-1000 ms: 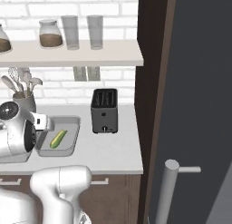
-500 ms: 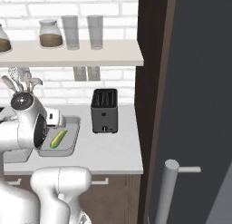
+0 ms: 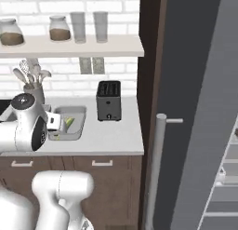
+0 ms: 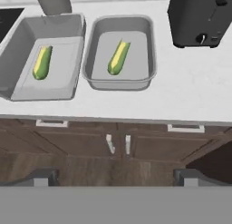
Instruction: Place one corn and one chicken drumstick in each tupperware on the nearby counter, to pack two identical lunches.
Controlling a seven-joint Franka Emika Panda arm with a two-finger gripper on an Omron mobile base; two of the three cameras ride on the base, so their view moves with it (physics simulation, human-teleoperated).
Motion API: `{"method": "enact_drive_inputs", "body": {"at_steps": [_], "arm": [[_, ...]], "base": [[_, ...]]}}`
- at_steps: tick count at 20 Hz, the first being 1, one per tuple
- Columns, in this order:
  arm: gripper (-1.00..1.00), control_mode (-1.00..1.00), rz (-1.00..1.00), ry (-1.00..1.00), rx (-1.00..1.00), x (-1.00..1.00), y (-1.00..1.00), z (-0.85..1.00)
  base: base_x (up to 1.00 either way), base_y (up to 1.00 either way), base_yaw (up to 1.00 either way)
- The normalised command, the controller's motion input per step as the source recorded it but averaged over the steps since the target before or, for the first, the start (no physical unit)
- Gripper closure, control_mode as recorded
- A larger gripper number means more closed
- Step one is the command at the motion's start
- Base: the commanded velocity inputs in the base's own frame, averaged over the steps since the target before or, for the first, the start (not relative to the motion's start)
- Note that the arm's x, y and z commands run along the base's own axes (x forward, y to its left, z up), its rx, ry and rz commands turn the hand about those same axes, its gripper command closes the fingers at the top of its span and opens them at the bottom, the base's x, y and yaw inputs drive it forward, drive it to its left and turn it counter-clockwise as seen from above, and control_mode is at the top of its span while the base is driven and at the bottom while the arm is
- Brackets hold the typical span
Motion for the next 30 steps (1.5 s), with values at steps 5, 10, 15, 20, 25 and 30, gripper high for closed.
{"method": "enact_drive_inputs", "body": {"at_steps": [5,10,15,20,25,30], "arm": [[-1.0,1.0,0.0,0.0,0.0,0.0,0.0,0.0],[-1.0,1.0,0.0,0.0,0.0,0.0,0.0,0.0],[-1.0,1.0,0.0,0.0,0.0,0.0,0.0,0.0],[-1.0,1.0,0.0,0.0,0.0,0.0,0.0,0.0],[-1.0,1.0,0.0,0.0,0.0,0.0,0.0,0.0],[-1.0,1.0,0.0,0.0,0.0,0.0,0.0,0.0]], "base": [[-1.0,-0.13,-0.2],[-0.72,-0.23,-0.57],[-0.42,-0.33,-0.68],[-0.25,-0.56,-0.67],[-0.1,-0.71,-0.62],[-0.04,-0.97,-0.55]]}}
